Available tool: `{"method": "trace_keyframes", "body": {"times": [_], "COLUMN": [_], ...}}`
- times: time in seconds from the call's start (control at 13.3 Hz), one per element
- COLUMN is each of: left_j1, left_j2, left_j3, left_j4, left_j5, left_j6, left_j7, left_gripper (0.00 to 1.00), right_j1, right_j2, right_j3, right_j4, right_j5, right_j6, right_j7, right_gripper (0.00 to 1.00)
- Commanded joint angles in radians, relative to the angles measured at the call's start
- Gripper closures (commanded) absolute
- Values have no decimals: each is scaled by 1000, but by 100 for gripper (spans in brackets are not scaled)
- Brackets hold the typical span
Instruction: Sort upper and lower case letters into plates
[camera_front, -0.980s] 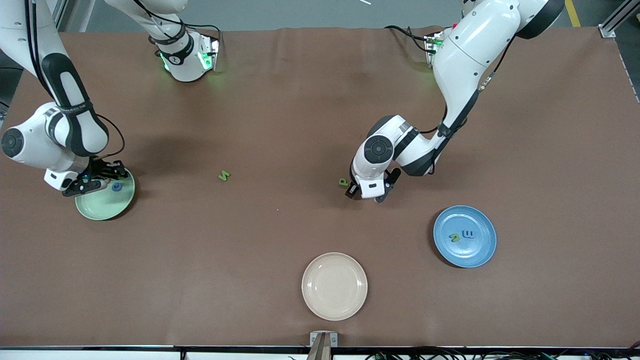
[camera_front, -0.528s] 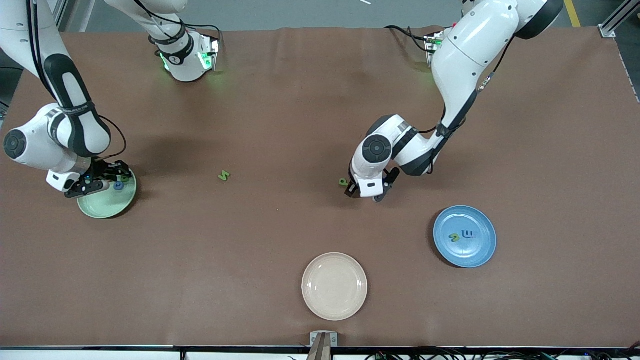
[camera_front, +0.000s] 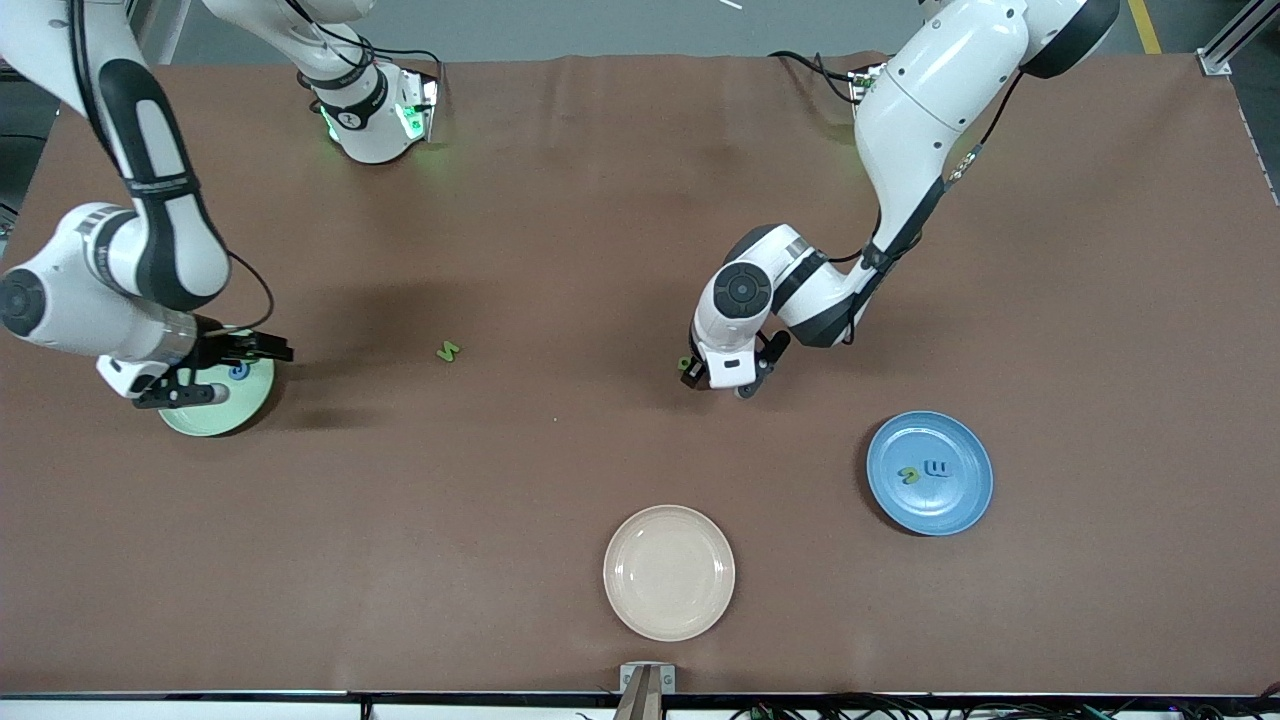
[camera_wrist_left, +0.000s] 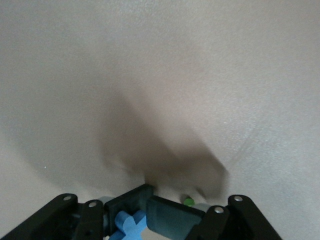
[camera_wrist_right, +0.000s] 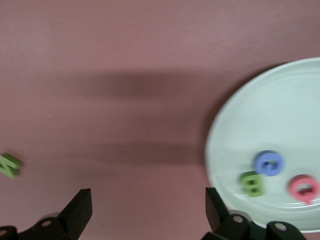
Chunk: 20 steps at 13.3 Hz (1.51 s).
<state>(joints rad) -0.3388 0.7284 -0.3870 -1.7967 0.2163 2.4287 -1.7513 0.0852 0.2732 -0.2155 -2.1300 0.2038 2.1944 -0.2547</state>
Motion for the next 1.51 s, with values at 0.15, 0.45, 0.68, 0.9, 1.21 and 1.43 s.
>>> {"method": "trace_keyframes", "body": {"times": [0.15, 0.45, 0.68, 0.9, 1.21, 1.43], "left_j1": [17, 20, 63, 157, 288, 397], "left_j2": [-27, -30, -46, -75, -73, -66], "left_j3": [-4, -6, -6, -6, 4, 5], "left_j4": [49, 150, 223, 226, 221, 220], "left_j5": [23, 20, 20, 20, 31, 64], "left_j6": [-22, -143, -227, -263, -270, -292], "left_j7": [-2, 10, 94, 312, 599, 809], "left_gripper": [100, 100, 100, 100, 100, 100], "right_j1": [152, 231, 320, 399, 449, 470], "right_j2": [-6, -2, 3, 30, 49, 70], "right_j3": [-4, -4, -4, -4, -2, -1], "right_j4": [-24, -89, -117, -130, -180, -183], "right_j5": [16, 17, 17, 16, 16, 16], "right_j6": [24, 154, 220, 287, 390, 407], "right_j7": [428, 748, 885, 899, 888, 887], "right_gripper": [0, 0, 0, 0, 0, 0]}}
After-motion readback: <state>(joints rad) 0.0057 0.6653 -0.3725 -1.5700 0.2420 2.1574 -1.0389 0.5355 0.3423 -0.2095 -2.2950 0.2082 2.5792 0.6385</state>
